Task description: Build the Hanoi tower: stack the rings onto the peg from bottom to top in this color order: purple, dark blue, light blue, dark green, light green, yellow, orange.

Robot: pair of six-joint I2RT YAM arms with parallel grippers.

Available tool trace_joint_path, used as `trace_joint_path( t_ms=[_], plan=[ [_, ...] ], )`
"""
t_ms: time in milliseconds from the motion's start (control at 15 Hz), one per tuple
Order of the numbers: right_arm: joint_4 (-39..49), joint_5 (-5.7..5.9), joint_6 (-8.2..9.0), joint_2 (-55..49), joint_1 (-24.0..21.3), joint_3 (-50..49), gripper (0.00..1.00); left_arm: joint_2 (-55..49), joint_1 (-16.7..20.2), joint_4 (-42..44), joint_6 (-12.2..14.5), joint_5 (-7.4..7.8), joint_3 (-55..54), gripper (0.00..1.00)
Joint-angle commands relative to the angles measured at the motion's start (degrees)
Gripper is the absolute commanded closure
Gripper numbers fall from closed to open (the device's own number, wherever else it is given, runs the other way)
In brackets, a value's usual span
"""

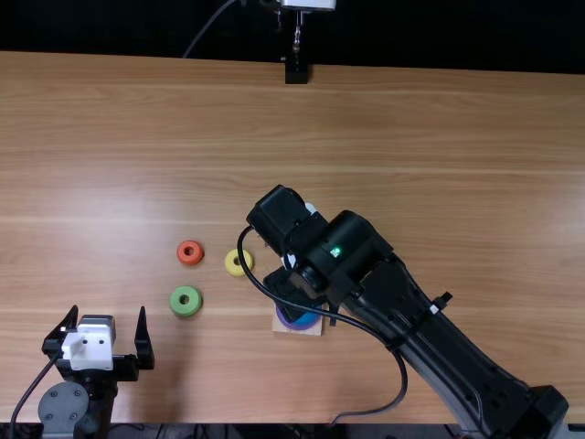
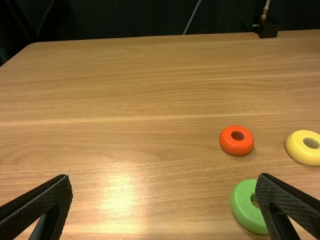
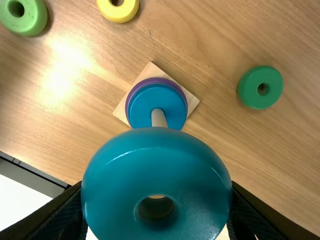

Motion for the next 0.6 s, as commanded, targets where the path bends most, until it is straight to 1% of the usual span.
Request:
trace_joint_path(
  t_ms=[0,533],
  plan=[
    [-0.45,-0.06,0.26,-0.55,0.42,-1.66,1.0,-0.62,0.48,-3.76,0.17,-0.19,-6.11,0.0],
    [-0.45,0.05,0.05,-0.9,0.16,-1.75,1.0,-0.62,0.48,-3.76,0.17,-0.19,-6.11,0.0]
  ],
)
